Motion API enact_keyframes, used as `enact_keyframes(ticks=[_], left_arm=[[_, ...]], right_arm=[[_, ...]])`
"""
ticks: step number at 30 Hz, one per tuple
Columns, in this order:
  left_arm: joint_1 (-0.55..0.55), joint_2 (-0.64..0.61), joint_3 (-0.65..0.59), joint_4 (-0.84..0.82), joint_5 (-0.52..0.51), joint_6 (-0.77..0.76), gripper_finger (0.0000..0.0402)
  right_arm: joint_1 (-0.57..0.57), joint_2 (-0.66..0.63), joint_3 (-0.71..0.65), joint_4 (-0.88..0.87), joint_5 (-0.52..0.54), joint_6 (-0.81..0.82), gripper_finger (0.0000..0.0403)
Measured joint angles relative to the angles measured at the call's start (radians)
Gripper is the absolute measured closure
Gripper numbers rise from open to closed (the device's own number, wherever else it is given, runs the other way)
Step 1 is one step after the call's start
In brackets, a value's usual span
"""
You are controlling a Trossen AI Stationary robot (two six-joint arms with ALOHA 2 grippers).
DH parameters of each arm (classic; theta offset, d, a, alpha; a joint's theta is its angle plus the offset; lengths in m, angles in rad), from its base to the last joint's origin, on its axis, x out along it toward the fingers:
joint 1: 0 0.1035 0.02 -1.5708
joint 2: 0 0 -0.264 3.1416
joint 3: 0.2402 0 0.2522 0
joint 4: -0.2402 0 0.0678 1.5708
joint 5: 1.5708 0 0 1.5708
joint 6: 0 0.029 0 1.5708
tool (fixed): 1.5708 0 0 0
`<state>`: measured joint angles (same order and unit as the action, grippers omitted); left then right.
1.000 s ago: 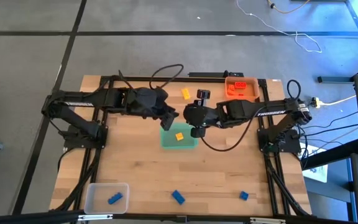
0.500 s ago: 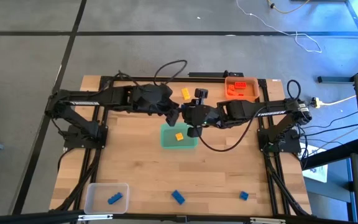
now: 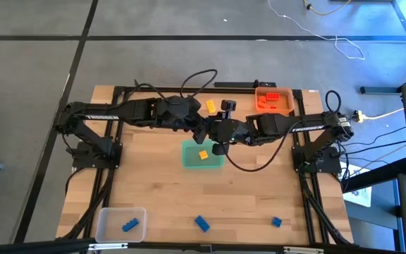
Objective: Sort & place blocks by color
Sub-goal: Put the blue game piece into the transparent bin
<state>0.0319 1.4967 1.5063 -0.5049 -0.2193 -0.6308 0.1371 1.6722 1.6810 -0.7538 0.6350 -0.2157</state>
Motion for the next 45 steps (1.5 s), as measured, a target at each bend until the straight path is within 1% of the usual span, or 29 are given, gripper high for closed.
enact_keyframes(ticks=[10,13,17,19,25,27,29,33,36,40,45], left_arm=[[0.009,0.006,0.000,0.032,-0.007,0.029,0.0260],[0.009,0.006,0.000,0.034,-0.007,0.036,0.0276],[0.011,0.004,0.001,0.036,-0.010,0.023,0.0322],[0.011,0.003,0.002,0.035,-0.013,0.040,0.0336],[0.011,0.003,0.002,0.032,-0.012,0.060,0.0336],[0.011,0.003,0.002,0.032,-0.012,0.064,0.0336],[0.011,0.003,0.002,0.032,-0.006,0.080,0.0336],[0.008,0.004,0.002,0.020,0.003,0.115,0.0336],[0.009,0.006,0.001,0.002,0.002,0.112,0.0336],[0.014,0.006,0.001,-0.048,-0.006,0.111,0.0336],[0.030,-0.002,0.000,-0.112,-0.023,0.126,0.0336]], right_arm=[[0.004,-0.001,0.000,0.016,0.006,-0.001,0.0264],[0.004,-0.001,0.000,0.018,0.007,-0.002,0.0264],[0.004,-0.001,0.000,0.018,0.019,-0.003,0.0264],[0.004,-0.001,0.000,0.018,0.018,-0.005,0.0264],[0.004,0.000,0.000,0.018,0.017,-0.004,0.0264],[0.004,0.000,0.000,0.018,0.031,-0.004,0.0264],[0.005,0.000,0.000,0.019,0.052,-0.003,0.0245],[0.005,0.001,0.000,0.021,0.048,-0.002,0.0176],[0.005,0.001,0.000,0.026,0.040,-0.002,0.0143],[0.005,0.001,0.001,0.022,0.037,0.002,0.0128],[0.005,0.000,0.055,-0.063,0.021,0.040,0.0125]])
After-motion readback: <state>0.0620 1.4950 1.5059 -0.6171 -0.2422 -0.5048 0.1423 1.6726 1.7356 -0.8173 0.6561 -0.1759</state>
